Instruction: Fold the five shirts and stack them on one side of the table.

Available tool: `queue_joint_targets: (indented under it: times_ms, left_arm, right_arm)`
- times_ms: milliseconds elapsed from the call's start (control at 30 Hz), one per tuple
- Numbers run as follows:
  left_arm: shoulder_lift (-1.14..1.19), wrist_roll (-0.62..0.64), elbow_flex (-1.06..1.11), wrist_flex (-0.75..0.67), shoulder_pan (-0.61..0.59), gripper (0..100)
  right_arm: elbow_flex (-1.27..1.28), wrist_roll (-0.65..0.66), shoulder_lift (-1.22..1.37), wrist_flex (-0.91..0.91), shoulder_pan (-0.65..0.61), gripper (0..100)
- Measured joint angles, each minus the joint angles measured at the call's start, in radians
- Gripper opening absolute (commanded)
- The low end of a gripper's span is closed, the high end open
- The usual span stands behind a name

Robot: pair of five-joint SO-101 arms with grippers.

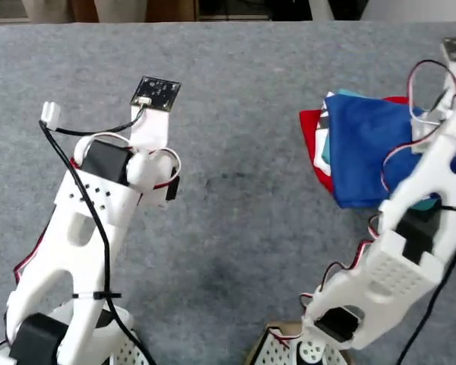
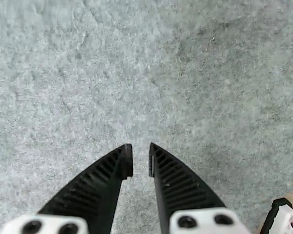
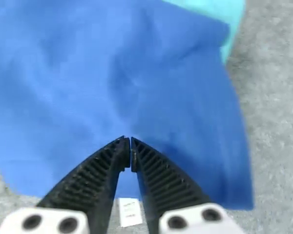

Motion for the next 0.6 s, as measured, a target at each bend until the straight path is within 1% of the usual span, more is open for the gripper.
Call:
queue_joint_targets:
  times_ms: [100, 233, 400, 467, 600]
  left_arm:
    - [0.0, 0.0, 0.0, 0.0, 0.0, 8]
    - [0.0, 0.0, 0.0, 0.0, 0.0, 8]
    - [0.0, 0.0, 0.0, 0.0, -0.032, 8]
    - [-0.003, 0.0, 0.0, 0.0, -0.058, 8]
    - [-0.009, -0.017, 0.0, 0.003, -0.092, 8]
  right_arm:
    - [0.0, 0.0, 0.052, -0.025, 0.035, 0.2]
    - [0.0, 0.0, 0.14, -0.028, 0.048, 0.2]
    - [-0.003, 0.0, 0.143, -0.026, 0.048, 0.2]
    - [-0.037, 0.0, 0.143, 0.003, 0.048, 0.2]
    - [-0.195, 0.0, 0.141, 0.089, 0.048, 0.2]
